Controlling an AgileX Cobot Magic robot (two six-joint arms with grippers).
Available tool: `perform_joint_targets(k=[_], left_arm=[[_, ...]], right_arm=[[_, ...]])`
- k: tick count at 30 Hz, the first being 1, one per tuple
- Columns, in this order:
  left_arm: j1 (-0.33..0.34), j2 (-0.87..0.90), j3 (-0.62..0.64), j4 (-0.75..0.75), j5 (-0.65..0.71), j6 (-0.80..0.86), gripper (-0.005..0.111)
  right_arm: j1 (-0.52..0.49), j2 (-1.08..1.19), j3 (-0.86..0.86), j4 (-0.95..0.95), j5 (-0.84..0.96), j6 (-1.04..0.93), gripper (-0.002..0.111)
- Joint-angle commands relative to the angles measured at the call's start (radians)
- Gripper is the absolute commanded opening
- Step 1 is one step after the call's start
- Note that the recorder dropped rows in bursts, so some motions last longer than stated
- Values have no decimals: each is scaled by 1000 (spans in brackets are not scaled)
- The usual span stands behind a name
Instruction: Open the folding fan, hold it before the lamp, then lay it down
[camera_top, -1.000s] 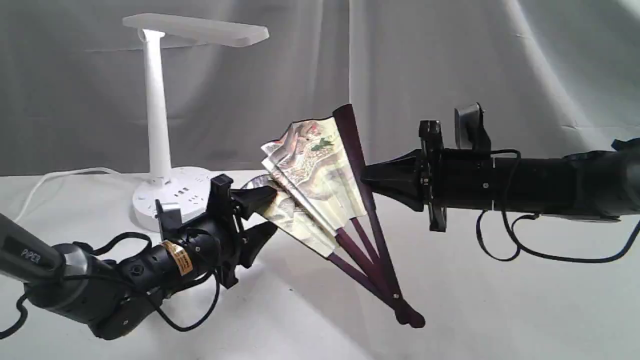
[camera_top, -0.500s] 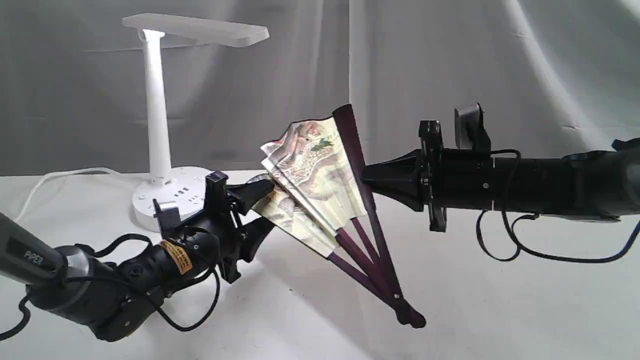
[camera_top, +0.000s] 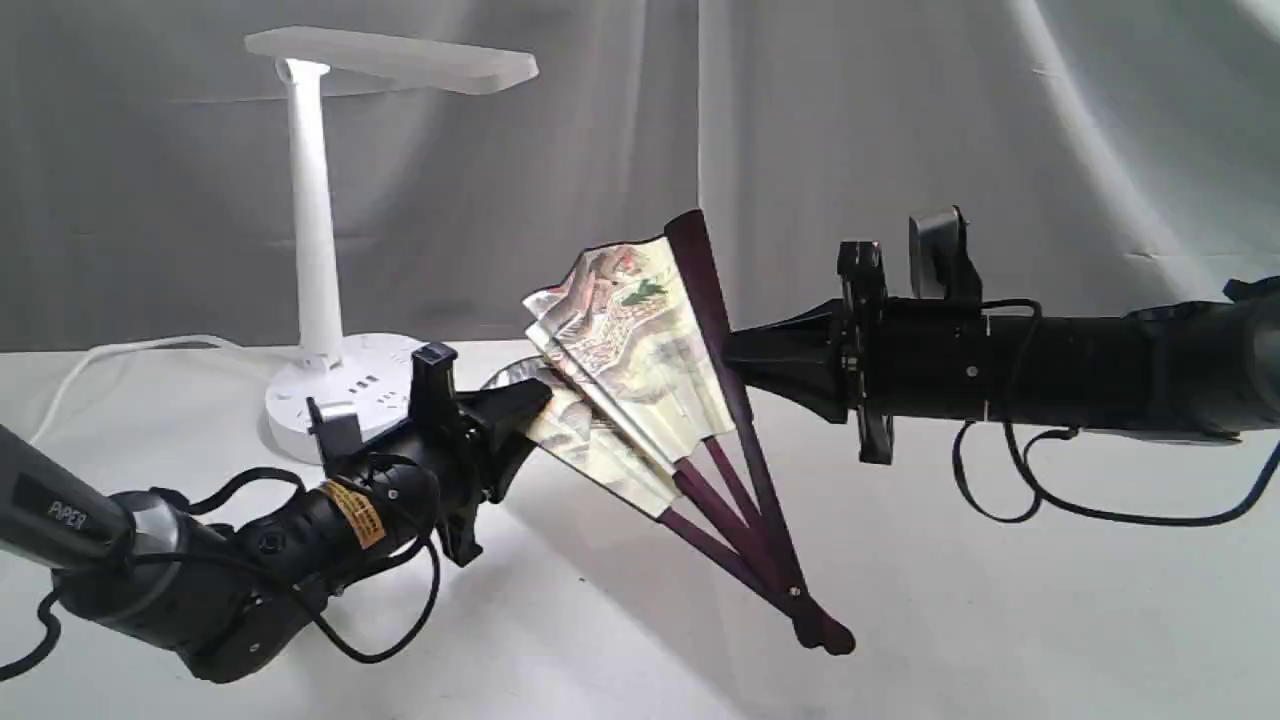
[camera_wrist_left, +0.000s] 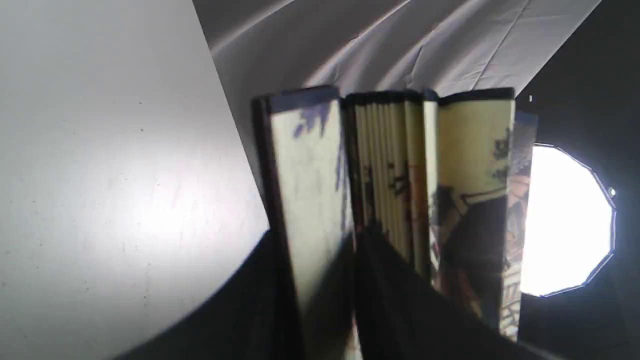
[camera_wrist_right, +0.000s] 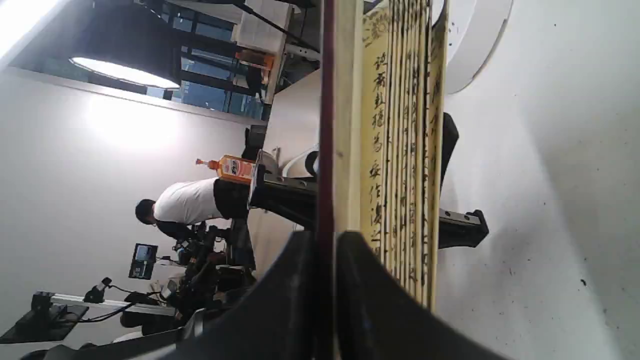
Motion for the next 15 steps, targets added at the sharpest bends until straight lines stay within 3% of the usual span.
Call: perform_joint_targets(k=[1,12,15], left_arm=[[-5,-1,-3,5,-10,2,22],[-5,-1,-3,17,-10,21,21],[-5,-1,-3,17,-10,21,11]], right_arm=[[1,-10,4,16,16,-4,0],[1,-10,4,4,16,-4,0],[1,-10,4,4,16,-4,0]])
